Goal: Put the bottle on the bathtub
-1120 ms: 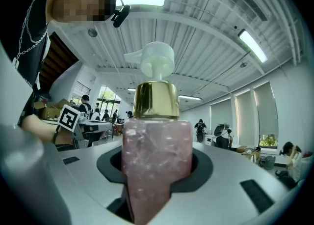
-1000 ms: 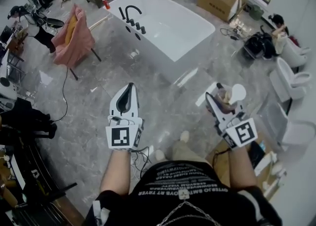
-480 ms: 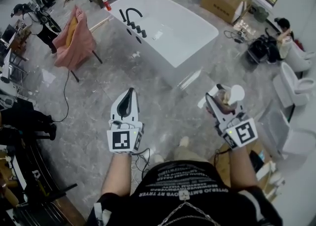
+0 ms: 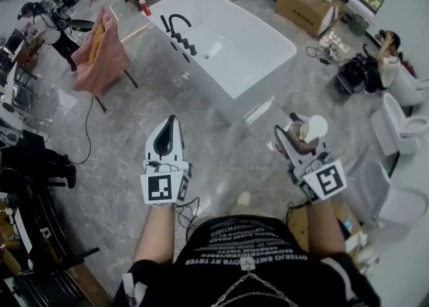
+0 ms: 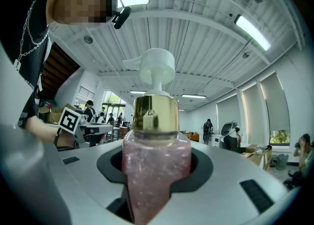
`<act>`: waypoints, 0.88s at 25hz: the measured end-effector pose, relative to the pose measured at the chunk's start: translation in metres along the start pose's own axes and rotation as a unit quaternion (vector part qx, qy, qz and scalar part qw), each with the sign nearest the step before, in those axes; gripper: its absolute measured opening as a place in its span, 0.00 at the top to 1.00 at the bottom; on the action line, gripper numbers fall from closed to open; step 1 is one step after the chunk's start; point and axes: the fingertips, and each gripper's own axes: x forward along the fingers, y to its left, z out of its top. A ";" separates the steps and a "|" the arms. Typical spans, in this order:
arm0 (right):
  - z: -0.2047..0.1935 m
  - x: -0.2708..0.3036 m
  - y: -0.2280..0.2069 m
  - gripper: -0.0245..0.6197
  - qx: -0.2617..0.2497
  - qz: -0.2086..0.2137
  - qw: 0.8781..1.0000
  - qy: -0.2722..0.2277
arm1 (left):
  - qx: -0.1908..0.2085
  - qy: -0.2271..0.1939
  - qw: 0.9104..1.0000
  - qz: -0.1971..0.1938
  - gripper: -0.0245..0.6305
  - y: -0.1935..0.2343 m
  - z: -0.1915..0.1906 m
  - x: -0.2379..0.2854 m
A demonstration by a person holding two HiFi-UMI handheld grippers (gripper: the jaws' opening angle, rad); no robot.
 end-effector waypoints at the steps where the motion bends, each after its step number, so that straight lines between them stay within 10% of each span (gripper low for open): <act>1: 0.000 0.000 -0.006 0.69 -0.003 0.002 1.000 -0.002 | 0.001 -0.002 1.000 0.004 0.96 -0.002 0.001 0.004; 22: -0.011 0.009 -0.055 0.69 0.015 0.037 0.999 -0.003 | 0.025 0.020 0.999 0.005 0.96 -0.036 -0.003 0.033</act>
